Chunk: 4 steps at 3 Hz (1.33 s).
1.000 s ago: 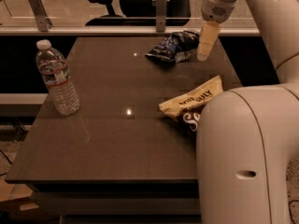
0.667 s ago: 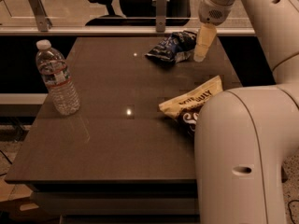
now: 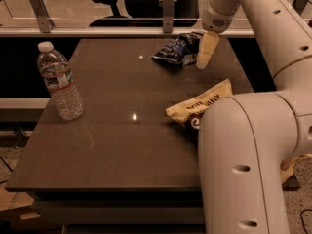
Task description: Move blue chip bag near water bottle
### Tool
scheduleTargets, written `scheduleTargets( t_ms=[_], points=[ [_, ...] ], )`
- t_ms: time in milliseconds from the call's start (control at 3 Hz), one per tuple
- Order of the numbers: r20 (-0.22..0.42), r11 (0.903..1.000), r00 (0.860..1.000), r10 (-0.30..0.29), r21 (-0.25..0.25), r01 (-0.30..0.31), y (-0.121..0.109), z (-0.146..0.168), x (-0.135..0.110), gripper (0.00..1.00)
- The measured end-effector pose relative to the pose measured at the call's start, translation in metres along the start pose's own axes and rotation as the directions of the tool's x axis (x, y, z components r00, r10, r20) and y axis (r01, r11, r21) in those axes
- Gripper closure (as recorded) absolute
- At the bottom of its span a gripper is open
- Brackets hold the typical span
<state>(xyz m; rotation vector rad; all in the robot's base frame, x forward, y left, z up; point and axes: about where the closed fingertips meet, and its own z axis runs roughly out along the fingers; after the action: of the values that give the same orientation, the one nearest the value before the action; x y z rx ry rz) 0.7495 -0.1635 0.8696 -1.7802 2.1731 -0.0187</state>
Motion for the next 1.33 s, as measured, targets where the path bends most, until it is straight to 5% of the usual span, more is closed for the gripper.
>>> scheduleTargets(
  t_ms=[1333],
  points=[
    [0.051, 0.9994, 0.998, -0.035, -0.003, 0.036, -0.011, 0.029, -0.017, 0.87]
  ],
)
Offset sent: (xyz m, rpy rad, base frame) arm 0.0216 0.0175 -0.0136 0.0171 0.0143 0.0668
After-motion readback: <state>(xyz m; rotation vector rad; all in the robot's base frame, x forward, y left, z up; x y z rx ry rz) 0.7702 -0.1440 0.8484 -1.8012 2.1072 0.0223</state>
